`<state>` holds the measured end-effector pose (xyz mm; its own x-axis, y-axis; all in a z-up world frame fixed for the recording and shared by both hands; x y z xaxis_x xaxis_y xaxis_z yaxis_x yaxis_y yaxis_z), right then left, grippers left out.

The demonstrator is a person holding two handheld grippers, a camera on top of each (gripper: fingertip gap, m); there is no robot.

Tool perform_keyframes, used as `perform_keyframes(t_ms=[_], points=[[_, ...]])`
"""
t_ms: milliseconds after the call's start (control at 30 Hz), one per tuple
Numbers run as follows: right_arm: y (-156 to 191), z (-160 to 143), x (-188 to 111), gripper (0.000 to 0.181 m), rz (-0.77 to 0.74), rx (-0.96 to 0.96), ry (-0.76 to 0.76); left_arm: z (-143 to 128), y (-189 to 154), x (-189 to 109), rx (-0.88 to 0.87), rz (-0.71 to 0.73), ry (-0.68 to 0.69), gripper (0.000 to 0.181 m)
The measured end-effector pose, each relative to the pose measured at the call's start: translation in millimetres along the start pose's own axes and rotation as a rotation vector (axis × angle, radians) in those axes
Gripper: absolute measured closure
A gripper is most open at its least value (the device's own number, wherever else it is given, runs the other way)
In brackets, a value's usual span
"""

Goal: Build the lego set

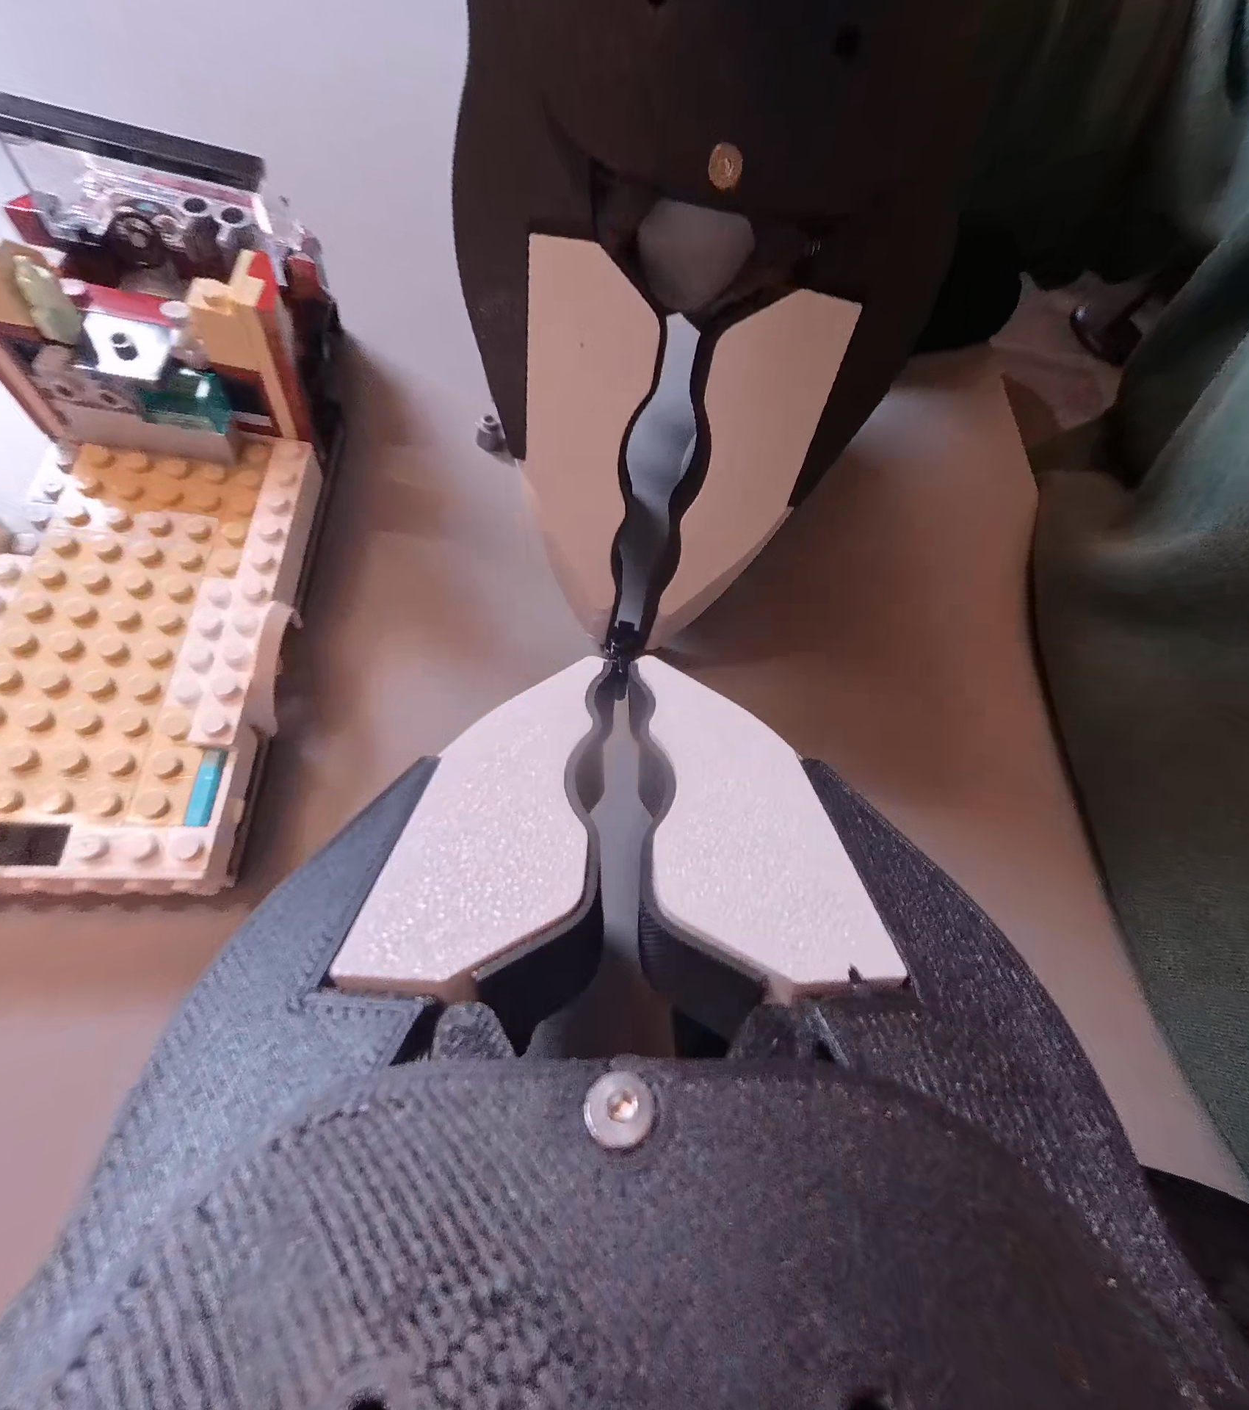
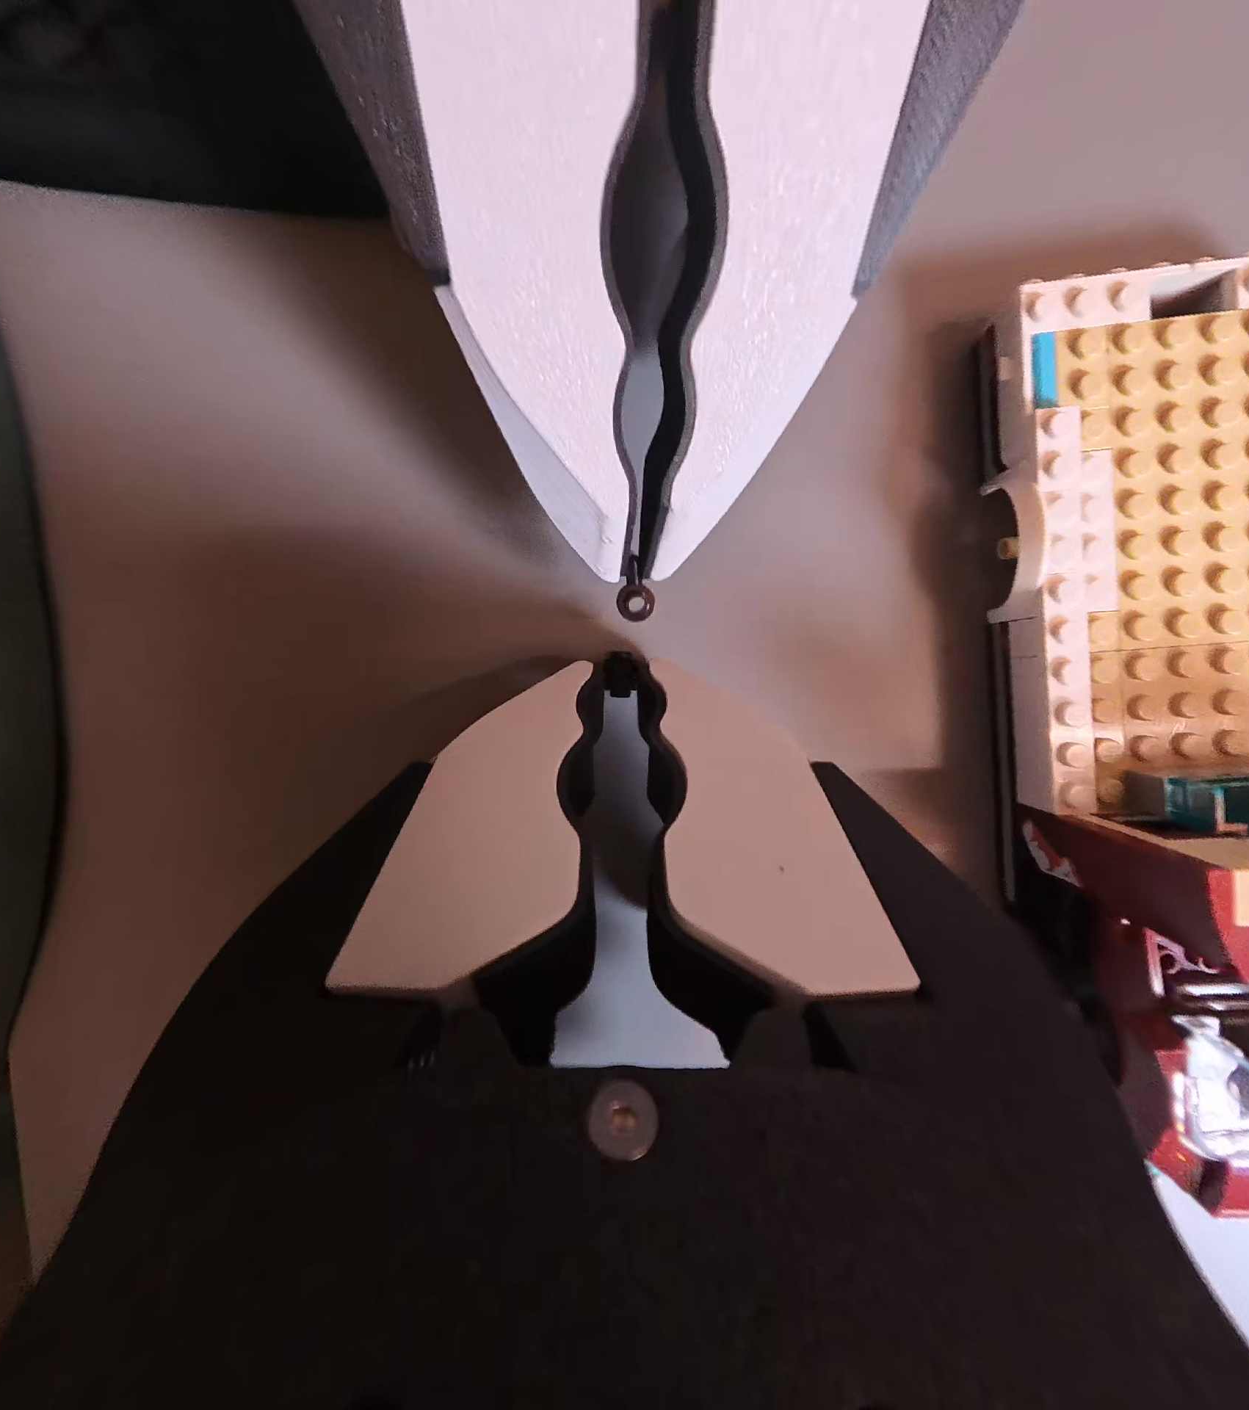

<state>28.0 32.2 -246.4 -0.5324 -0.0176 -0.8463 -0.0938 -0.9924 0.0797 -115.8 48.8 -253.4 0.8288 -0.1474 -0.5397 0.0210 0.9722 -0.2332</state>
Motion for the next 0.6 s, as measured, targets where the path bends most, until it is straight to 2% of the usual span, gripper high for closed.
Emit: perform_keyframes(t_ms=[233,600], points=[[5.5,-2.4,-1.0,0.167,0.008,-0.026,-0.006,2.2,-4.7,18.9,0.045,-0.038,0.083,0.178],[4.0,-7.0,-4.1,0.166,0.012,-0.011,-0.035,3.2,-4.0,23.0,0.071,-0.007,0.089,0.178]])
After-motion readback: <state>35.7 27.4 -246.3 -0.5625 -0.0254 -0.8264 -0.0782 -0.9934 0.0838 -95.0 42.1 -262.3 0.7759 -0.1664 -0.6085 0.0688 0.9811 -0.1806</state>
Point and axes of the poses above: each gripper's, where its closed fingertips meet, x out along the fingers, z out of its top, y = z × x across the jaws, the point moved 10 cm from there along -x, back along the fingers, and after that the axes turned 1 degree about -y, right-handed, at the moved point
